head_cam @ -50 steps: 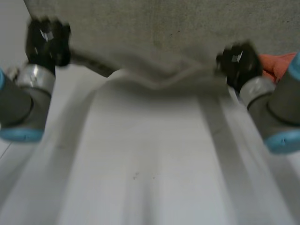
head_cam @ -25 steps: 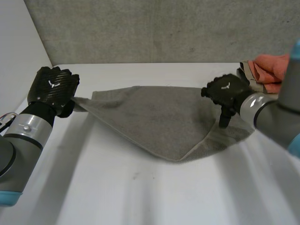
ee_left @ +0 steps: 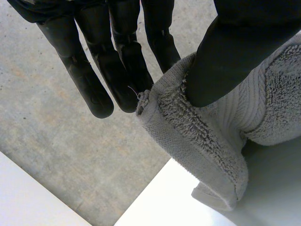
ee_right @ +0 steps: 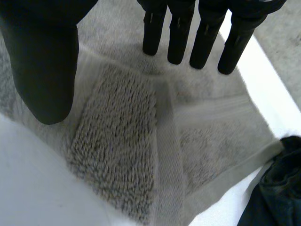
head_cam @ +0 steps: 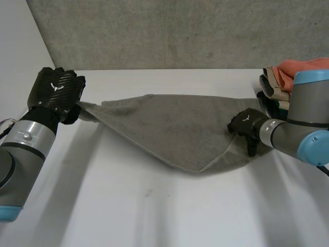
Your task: Fold the laundry.
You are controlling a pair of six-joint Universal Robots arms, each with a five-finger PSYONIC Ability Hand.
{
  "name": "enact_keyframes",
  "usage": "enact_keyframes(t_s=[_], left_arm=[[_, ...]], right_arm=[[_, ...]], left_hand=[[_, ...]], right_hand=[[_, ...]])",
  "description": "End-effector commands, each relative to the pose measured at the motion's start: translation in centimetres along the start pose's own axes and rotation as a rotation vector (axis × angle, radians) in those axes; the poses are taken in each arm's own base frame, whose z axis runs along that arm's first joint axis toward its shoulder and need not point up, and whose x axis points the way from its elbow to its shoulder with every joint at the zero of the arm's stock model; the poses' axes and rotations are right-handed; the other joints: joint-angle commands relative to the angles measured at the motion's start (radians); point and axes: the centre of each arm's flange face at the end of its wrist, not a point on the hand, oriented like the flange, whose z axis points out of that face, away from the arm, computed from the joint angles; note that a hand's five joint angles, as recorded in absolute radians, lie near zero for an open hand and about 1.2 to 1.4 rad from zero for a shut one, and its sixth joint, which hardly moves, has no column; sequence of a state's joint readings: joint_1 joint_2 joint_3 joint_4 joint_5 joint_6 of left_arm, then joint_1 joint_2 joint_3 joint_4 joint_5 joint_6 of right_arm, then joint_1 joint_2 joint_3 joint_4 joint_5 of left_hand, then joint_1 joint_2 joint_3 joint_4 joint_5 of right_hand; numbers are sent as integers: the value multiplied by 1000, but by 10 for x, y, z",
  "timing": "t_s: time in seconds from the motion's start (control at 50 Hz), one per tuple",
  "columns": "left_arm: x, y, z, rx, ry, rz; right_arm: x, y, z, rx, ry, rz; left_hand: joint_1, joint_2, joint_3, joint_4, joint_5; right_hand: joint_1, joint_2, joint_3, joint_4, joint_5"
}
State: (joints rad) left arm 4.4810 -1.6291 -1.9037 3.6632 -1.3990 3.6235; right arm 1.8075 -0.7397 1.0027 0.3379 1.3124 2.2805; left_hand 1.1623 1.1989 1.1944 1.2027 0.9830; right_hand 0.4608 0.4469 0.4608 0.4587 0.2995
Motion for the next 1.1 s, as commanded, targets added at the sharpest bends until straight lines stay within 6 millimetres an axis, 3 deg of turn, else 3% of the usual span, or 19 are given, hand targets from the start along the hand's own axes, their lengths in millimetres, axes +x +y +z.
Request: enact_keyframes(t_s=[0.02, 0.06, 0.08, 0.14, 0.28, 0.38, 0.44, 0.54, 0.62, 0.68, 0.84, 1.0, 1.02, 1.1], left_arm=[[-2, 0, 2, 0, -6, 1], [-4, 1, 3, -3, -12, 2], [-5, 1, 3, -3, -15, 2], [-11, 1, 5, -1, -33, 5], [-25, -14, 4, 27, -72, 17], [-37, -31, -4, 38, -93, 19], [-45, -48, -13, 51, -106, 25], [-54, -73, -25, 70, -113, 32], [-60, -88, -35, 42, -98, 29], [-59, -90, -41, -8, -69, 19], [-44, -62, -38, -153, 25, -5], [-22, -3, -12, -325, 127, 43], [-19, 10, -1, -346, 138, 60], [-12, 33, 28, -362, 143, 90]], right_arm=[[6, 8, 6, -24, 39, -34], [7, 8, 5, -22, 53, -38], [9, 7, 3, -19, 64, -39], [17, 6, -3, -13, 81, -28], [50, -10, -42, 45, 194, 46], [74, -33, -97, 108, 300, 104], [78, -41, -121, 118, 329, 97], [82, -63, -190, 106, 366, 74], [75, -65, -223, 60, 351, 49], [69, -66, -232, 44, 335, 33], [54, -51, -220, -7, 275, 45], [64, -16, -143, -35, 273, 77], [68, -10, -130, -36, 291, 88], [68, 1, -99, -59, 314, 119]], left_hand=[[234, 197, 202, 194, 239], [234, 197, 202, 194, 239], [234, 197, 202, 194, 239], [234, 197, 202, 194, 239], [234, 197, 202, 194, 239], [234, 197, 202, 194, 239], [234, 197, 202, 194, 239], [234, 197, 202, 194, 239], [234, 197, 202, 194, 239], [234, 197, 202, 194, 239], [234, 197, 202, 194, 239], [234, 197, 202, 194, 239], [234, 197, 202, 194, 239], [234, 197, 202, 194, 239]], right_hand=[[669, 683, 669, 671, 656], [760, 774, 760, 762, 747], [934, 948, 934, 936, 921], [935, 949, 935, 938, 922], [935, 949, 935, 938, 922], [935, 949, 935, 938, 922], [935, 949, 935, 938, 922], [935, 949, 935, 938, 922], [935, 949, 935, 938, 922], [935, 949, 935, 938, 922], [935, 949, 935, 938, 922], [935, 949, 935, 938, 922], [935, 949, 935, 938, 922], [935, 949, 935, 938, 922]])
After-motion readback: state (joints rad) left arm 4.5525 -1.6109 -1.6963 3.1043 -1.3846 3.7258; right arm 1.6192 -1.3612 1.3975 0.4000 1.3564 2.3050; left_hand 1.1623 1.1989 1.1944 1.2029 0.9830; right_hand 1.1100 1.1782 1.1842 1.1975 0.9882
